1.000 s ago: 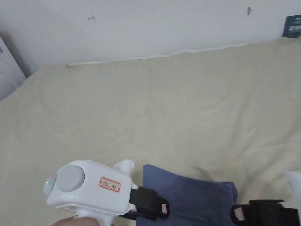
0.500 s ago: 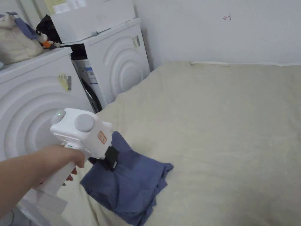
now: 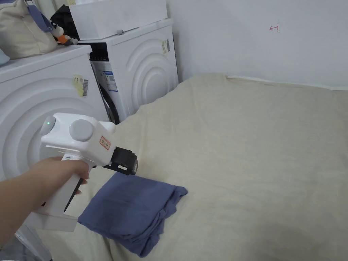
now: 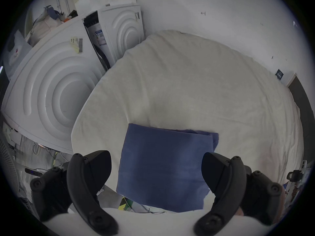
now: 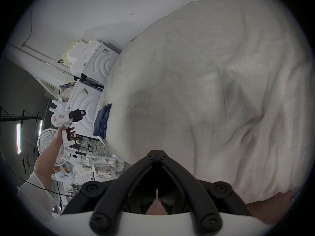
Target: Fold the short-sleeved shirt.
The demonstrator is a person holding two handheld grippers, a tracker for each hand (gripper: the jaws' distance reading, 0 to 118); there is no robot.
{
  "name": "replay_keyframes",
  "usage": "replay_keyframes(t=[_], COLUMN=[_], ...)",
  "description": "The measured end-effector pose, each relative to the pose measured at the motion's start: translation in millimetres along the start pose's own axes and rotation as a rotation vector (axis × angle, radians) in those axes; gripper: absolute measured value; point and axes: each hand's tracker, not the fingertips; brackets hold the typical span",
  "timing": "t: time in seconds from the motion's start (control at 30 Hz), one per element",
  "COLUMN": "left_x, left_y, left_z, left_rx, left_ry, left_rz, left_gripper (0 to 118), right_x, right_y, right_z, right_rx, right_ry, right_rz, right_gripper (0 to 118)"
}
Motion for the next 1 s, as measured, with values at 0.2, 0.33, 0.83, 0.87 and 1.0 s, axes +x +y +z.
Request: replay_keyframes(t=[0.2,0.33,0.83,0.87,1.0], left_x=[87.9,165.8,321.4,325.7,346.9], left_y=[-40.1,-77.3,-176.2,-182.7,-227.9], left_z=[81.7,132.0,329.7,333.0,322.1], left_rx=[0.378,0.564,1.178,1.204,1.292], left_ry=[-0.139,-0.2,-0.314,-0.301,-0.147], left_rz=[-0.077,-0.118,-0.017,-0.002,0.057], left_gripper=[76,0,0,0,0], right_x=[3.1,0.5,-92.0,-94.4,-86.5], right_y=[-0.8,3.6,-69.5,-79.2,-119.4], right_z=[42.3,82.9,282.0,283.0,258.9], right_rx=[0.122,0.275,1.104,1.153,1.378], right_ry=[-0.002,-0.094,-0.127,-0.157,-0.479], right_rz=[0.032,0.08,0.497,0.535,0.61], right_gripper=[0,0,0,0,0])
